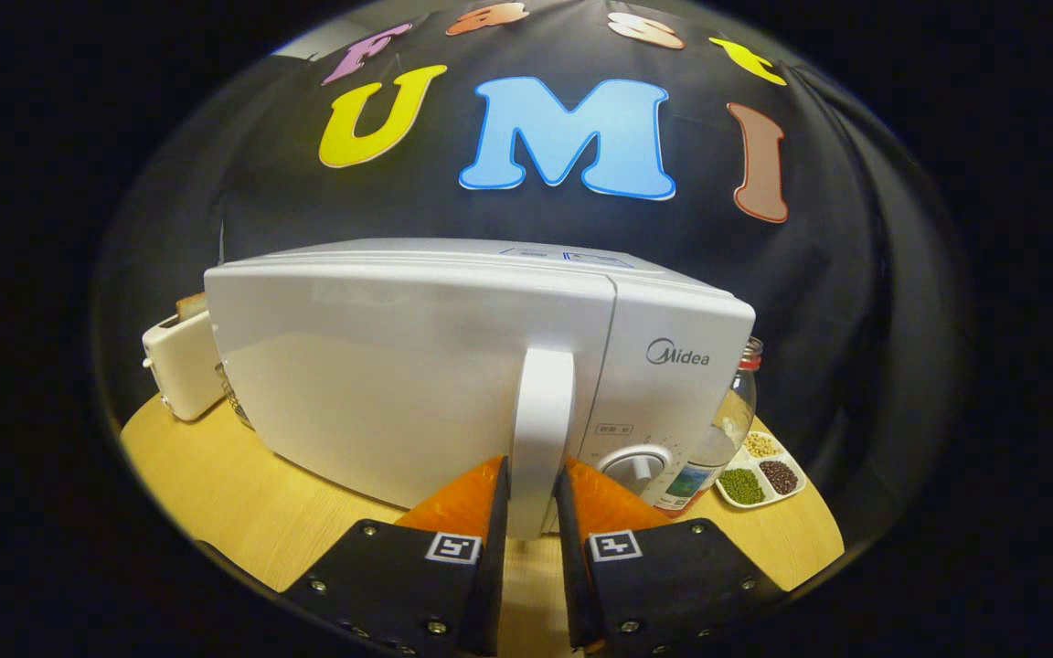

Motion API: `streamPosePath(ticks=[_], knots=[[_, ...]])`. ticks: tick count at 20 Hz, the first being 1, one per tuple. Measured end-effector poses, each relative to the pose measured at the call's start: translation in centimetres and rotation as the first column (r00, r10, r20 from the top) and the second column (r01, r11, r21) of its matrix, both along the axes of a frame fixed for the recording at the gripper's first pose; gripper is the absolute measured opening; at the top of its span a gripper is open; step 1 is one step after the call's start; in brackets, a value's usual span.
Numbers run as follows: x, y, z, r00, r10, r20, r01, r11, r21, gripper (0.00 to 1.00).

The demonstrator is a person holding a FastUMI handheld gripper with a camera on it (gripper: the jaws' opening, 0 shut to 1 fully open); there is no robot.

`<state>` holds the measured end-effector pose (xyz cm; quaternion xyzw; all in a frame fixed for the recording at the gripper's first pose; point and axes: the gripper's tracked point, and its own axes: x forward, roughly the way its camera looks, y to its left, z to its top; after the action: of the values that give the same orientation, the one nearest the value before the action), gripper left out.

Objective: Open the microwave, put the food inside, and close the microwave door.

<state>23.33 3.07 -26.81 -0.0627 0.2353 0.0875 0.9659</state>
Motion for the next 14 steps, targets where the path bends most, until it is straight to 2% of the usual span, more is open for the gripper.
streamPosePath(ticks=[1, 2, 3, 6, 7, 10, 14], knots=[[0.1, 0.1, -0.1, 1.000, -0.002, -0.004, 0.002, 1.000, 0.010, 0.20], [-0.1, 0.1, 0.0, 1.000, -0.005, -0.007, 0.005, 1.000, 0.020, 0.20], [-0.1, 0.2, 0.0, 1.000, -0.009, -0.006, 0.009, 1.000, 0.025, 0.12], [-0.4, 0.2, 0.0, 1.000, 0.000, 0.004, 0.000, 1.000, 0.000, 0.11], [-1.3, 0.2, 0.1, 1.000, 0.008, -0.006, -0.008, 1.000, -0.007, 0.06], [-4.9, 0.9, 0.4, 0.997, 0.070, 0.034, -0.068, 0.997, -0.038, 0.06], [-7.7, 1.6, 0.5, 0.996, 0.090, -0.014, -0.090, 0.996, 0.010, 0.06]])
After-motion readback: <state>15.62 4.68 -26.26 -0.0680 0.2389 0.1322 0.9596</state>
